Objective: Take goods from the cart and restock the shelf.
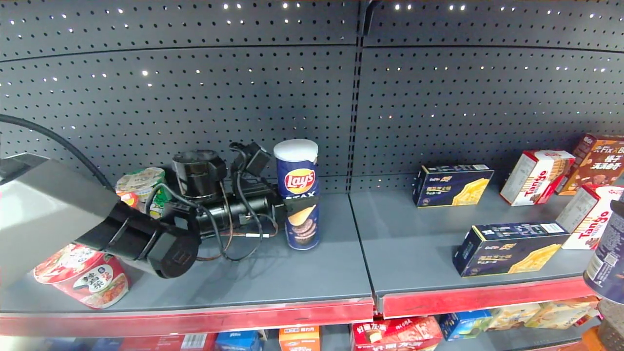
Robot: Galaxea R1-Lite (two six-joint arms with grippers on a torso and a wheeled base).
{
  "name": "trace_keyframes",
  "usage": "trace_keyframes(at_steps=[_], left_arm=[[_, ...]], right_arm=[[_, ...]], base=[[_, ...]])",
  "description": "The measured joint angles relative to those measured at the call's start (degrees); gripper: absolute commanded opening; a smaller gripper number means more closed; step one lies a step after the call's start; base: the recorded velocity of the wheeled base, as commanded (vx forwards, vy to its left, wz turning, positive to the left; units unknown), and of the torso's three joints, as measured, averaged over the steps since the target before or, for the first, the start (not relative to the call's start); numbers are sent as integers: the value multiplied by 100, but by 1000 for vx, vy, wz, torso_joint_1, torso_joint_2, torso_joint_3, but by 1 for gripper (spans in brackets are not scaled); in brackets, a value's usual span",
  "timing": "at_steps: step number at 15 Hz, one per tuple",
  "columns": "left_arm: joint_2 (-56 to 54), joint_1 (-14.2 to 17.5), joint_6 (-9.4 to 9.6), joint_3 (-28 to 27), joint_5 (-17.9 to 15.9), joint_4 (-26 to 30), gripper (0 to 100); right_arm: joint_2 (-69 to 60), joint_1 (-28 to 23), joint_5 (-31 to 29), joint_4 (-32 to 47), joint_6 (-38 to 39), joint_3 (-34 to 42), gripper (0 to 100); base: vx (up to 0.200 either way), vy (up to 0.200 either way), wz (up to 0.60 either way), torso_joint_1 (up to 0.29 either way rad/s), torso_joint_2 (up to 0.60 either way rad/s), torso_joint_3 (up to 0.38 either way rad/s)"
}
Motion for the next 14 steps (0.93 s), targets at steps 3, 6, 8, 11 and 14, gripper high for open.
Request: trace_keyframes(at_steps=[3,6,8,11,14], left_arm=[[-317,-61,2,681,59,-402,0],[-527,-77,5,1326,99,-920,0],[-599,-68,2,1637,116,-1156,0],[-660,-66,-2,1948,211,-1331,0],[-681,-72,-2,2068,223,-1364,0]], right_arm=[[-33,5,-6,0,0,16,0],[-41,5,-6,0,0,16,0],[-44,7,-2,0,0,16,0],[-39,16,0,0,0,10,0],[-38,16,0,0,5,-1,0]], base=[[0,0,0,0,0,0],[0,0,0,0,0,0],[0,0,0,0,0,0],[0,0,0,0,0,0],[0,0,0,0,0,0]])
